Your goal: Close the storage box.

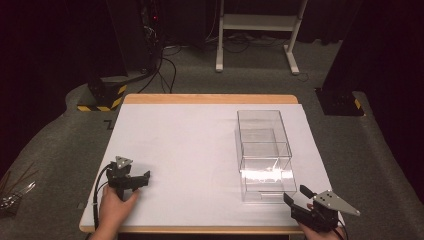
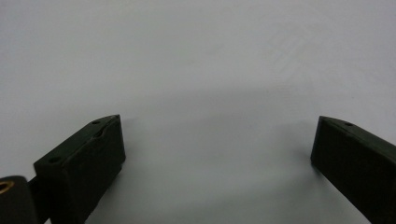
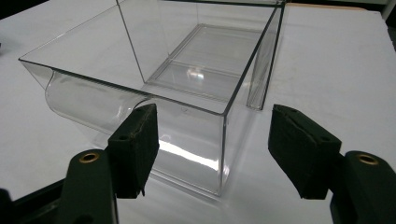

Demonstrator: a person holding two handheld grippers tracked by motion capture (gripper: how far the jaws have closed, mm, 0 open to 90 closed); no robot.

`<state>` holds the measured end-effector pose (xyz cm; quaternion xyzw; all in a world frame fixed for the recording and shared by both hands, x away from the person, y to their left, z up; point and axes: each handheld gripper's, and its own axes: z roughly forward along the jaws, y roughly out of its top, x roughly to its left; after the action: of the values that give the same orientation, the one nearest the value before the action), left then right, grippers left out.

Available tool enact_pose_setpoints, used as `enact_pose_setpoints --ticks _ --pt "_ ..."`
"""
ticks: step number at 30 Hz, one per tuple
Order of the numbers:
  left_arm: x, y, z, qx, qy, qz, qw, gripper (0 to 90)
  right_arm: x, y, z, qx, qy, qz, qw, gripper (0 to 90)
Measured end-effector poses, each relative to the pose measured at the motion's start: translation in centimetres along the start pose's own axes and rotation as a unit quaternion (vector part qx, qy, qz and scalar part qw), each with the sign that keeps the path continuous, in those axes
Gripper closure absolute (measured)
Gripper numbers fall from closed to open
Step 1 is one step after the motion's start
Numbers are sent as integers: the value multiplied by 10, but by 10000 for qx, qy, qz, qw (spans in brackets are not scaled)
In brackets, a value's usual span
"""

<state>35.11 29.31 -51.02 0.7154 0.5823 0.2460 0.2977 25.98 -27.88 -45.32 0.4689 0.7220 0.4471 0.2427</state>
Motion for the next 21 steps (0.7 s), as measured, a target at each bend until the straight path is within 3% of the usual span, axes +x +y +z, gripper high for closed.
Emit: enact_pose_setpoints --ticks 21 --pt "0 0 0 0 0 -2 10000 31 -4 8 13 -25 -121 -8 9999 339"
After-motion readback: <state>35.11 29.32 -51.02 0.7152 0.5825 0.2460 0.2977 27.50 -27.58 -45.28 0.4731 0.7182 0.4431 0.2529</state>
